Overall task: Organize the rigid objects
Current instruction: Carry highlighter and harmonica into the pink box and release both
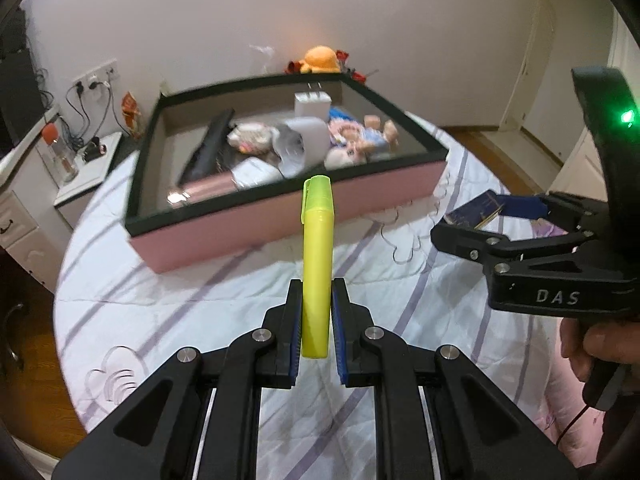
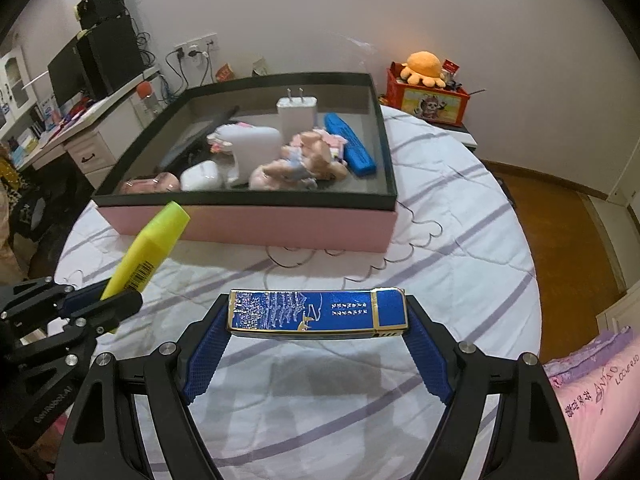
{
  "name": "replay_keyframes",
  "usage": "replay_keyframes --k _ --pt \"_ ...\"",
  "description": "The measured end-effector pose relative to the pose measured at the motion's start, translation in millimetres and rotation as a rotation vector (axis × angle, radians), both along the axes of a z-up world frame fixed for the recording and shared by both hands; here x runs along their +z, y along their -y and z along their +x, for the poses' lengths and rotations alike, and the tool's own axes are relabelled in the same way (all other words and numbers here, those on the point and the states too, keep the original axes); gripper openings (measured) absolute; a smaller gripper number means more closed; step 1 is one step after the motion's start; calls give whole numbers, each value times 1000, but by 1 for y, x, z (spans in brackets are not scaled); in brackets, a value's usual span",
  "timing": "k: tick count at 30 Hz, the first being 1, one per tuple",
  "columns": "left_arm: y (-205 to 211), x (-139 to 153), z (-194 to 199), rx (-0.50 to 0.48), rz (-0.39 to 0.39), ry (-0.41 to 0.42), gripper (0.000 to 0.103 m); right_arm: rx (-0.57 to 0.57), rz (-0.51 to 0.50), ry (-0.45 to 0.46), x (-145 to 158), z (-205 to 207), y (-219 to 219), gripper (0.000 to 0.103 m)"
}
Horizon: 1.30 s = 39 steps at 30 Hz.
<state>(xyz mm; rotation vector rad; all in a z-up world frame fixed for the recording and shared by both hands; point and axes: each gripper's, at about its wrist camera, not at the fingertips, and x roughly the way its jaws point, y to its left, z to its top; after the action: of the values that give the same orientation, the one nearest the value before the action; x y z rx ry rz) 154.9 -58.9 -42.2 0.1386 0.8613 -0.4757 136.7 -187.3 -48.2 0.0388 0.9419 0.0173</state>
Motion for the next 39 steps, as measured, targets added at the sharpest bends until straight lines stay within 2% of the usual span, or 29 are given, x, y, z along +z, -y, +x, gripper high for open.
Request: replay_keyframes --k 9,16,20,25,30,39 --pt "-20 46 16 58 -3 95 13 60 19 84 43 15 -9 83" --pt "-24 68 55 85 -3 146 13 87 1 155 77 58 -9 83" --pt "-21 72 82 88 -4 151 13 96 -3 166 87 88 -9 83" --pt "-10 67 123 78 0 130 13 112 -17 150 82 128 -11 83" --pt "-1 49 156 76 2 83 13 116 -27 102 63 166 -9 83" --pt "12 24 193 67 14 17 13 99 4 37 40 214 5 83"
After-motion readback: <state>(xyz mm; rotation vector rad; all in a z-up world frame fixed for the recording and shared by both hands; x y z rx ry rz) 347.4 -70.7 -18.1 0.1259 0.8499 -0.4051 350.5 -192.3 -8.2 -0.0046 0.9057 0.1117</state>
